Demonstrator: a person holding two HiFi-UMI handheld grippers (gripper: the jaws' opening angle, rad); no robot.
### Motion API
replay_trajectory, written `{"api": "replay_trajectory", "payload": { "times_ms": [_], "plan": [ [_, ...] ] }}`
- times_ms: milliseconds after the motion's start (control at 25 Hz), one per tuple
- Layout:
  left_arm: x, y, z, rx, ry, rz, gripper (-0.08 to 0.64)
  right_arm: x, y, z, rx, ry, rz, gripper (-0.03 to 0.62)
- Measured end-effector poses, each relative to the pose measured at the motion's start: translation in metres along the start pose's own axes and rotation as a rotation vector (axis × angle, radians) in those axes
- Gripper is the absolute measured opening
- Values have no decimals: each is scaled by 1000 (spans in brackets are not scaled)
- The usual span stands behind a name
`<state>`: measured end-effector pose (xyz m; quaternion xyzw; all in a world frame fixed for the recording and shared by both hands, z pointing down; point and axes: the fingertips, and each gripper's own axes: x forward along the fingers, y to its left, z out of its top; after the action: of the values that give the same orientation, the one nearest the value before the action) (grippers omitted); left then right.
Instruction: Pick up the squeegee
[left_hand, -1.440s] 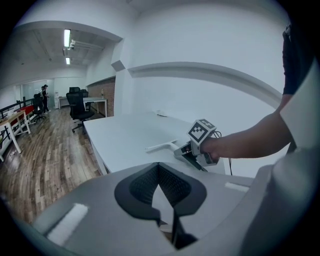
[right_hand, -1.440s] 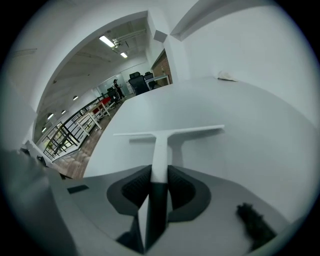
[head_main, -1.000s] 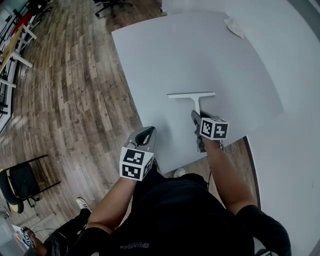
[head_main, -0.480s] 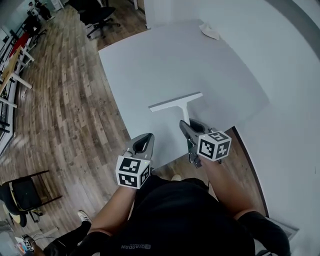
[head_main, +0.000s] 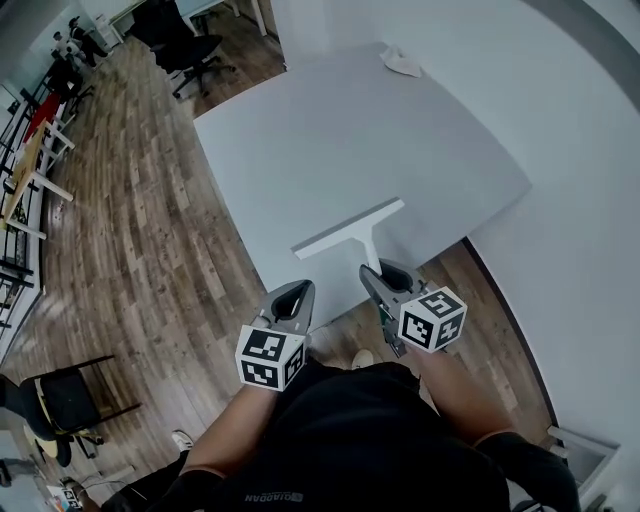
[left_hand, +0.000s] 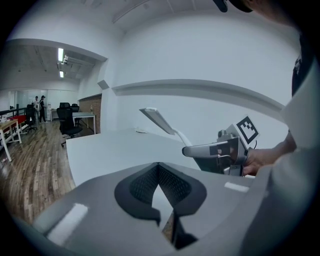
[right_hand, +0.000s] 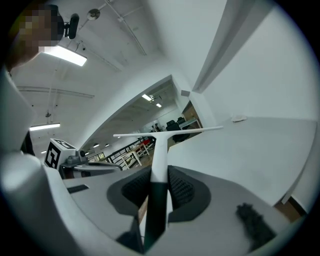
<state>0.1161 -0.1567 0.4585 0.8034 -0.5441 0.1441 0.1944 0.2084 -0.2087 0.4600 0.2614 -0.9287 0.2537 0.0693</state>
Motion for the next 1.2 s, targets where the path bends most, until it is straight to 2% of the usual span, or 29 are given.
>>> {"api": "replay_trajectory", "payload": {
  "times_ms": [240,480,640,840,1040,1200],
  "plan": [
    [-25,-1,-4,16,-6,-34,8,-7,33,-17,25,-16,-6,95],
    [-48,6,-18,37,-6,-116,8,-1,78,-22,-19,-36,-44,95],
    [-76,26,-25,64,-19,-164,8,12,111,-30,-23,-59,-87,95],
    [-127,71,-39,78,-44,-188,8,40,163,-52,-14,-62,-133,95],
    [-132,87,-41,58,-31,-194,8,47,175,-54,-5,-70,-150,95],
    [-148,92,-46,66,-38,-232,8,48,197,-60,-22,-90,-180,95]
  ]
}}
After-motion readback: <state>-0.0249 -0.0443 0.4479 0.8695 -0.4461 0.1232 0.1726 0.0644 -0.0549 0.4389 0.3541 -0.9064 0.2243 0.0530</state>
